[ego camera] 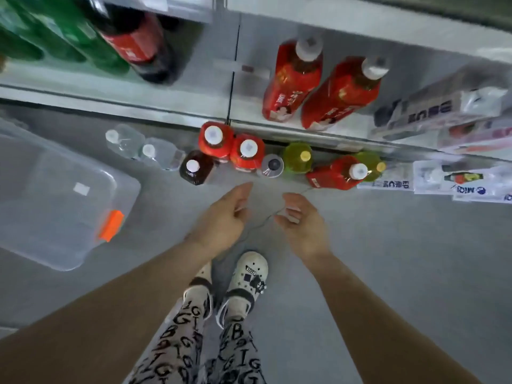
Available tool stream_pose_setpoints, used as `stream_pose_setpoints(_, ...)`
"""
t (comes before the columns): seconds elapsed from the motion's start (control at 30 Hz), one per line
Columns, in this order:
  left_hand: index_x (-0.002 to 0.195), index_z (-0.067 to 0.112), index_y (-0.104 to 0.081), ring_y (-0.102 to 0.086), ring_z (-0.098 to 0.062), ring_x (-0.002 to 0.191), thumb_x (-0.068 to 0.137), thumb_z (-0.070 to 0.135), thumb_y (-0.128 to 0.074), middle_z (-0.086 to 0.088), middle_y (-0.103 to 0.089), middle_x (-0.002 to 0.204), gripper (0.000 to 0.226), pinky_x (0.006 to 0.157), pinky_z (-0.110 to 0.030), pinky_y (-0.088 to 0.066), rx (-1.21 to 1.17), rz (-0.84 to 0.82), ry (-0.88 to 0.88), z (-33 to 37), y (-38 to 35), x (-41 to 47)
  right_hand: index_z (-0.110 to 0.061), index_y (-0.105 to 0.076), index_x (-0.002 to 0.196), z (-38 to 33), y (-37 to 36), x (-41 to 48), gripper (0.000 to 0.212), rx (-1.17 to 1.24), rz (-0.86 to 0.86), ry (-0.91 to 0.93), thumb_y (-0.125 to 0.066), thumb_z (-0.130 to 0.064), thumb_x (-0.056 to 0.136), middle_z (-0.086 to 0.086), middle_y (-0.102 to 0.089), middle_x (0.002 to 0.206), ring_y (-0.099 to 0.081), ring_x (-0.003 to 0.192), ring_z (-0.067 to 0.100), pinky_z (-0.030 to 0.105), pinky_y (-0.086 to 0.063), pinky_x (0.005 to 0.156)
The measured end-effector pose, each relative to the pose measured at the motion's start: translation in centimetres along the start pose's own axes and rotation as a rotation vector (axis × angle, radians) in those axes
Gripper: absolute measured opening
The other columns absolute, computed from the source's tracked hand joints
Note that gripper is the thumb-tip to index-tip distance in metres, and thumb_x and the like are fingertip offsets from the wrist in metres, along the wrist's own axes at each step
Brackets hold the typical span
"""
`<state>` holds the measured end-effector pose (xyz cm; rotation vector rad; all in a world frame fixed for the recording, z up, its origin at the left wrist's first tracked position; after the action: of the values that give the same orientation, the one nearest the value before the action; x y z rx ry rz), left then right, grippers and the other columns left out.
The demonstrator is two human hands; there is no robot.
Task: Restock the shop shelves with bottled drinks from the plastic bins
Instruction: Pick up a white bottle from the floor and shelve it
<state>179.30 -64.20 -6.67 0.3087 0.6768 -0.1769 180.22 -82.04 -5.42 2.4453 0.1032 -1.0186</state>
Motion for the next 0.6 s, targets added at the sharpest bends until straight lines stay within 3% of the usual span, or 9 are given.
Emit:
stream_pose_setpoints(0.07, 0.145, 0.024, -0.044, -0.053, -0.009, 0.125, 0.098, 0.003, -0.052, 0.006, -0.054, 0.135, 0.052, 0.106, -0.025, -0.040, -0.019, -0.019, 0.022, -1.8, -1.0, 2.4, -0.016, -0.059, 0.132, 1.3, -0.9, 3.2, 0.048, -0.041, -0.003, 0.025, -0.072, -0.004, 0.088, -0.006, -0.061, 0.117, -0.062, 0.112, 0.017, 0.032, -0.050, 0.101)
stream_pose_setpoints(0.2, 0.148, 0.013, -0.040, -0.050, -0.017, 0.129, 0.097, -0.002, -0.051, -0.006, -0.049, 0.142, 0.054, 0.101, -0.017, -0.037, -0.025, -0.028, 0.037, -5.2, -3.0, 6.3, -0.019, -0.049, 0.143, 3.5, -2.5, 8.7, 0.060, -0.092, 0.030, 0.055, -0.074, -0.013, 0.089, -0.012, -0.056, 0.122, -0.060, 0.118, 0.015, 0.029, -0.048, 0.098)
stream_pose_setpoints(0.33, 0.151, 0.011, -0.032, -0.046, -0.020, 0.134, 0.098, -0.003, -0.049, -0.007, -0.042, 0.150, 0.058, 0.096, -0.010, -0.034, -0.023, -0.067, 0.035, -7.9, -4.5, 9.9, -0.024, -0.041, 0.150, 5.1, -4.0, 13.2, 0.071, -0.107, 0.084, 0.088, -0.076, -0.018, 0.089, -0.005, -0.060, 0.130, -0.058, 0.123, 0.018, 0.032, -0.048, 0.100)
stream_pose_setpoints(0.43, 0.153, 0.014, -0.027, -0.044, -0.023, 0.135, 0.097, -0.004, -0.049, -0.004, -0.039, 0.150, 0.063, 0.108, -0.022, -0.035, -0.037, -0.070, 0.016, -9.2, -5.2, 12.5, -0.024, -0.042, 0.150, 5.3, -4.8, 15.6, 0.069, -0.147, 0.096, 0.176, -0.075, -0.022, 0.089, -0.004, -0.061, 0.136, -0.055, 0.126, 0.016, 0.019, -0.040, 0.091)
stream_pose_setpoints(0.6, 0.155, 0.018, -0.026, -0.041, -0.021, 0.138, 0.098, -0.002, -0.049, -0.002, -0.032, 0.157, 0.065, 0.112, -0.026, -0.034, -0.020, -0.104, -0.015, -10.6, -6.0, 15.8, -0.018, -0.041, 0.149, 6.3, -5.9, 17.6, 0.072, -0.176, 0.080, 0.275, -0.076, -0.012, 0.086, -0.001, -0.054, 0.145, -0.048, 0.131, 0.009, 0.020, -0.039, 0.106)
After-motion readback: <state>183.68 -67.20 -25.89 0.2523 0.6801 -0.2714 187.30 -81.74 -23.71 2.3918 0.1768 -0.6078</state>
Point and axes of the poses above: each hand's wrist, its own x-axis towards the middle knuckle, its own y-axis out of the back of the hand, z = x × y, the point moved 3 cm from there along x, towards the middle knuckle
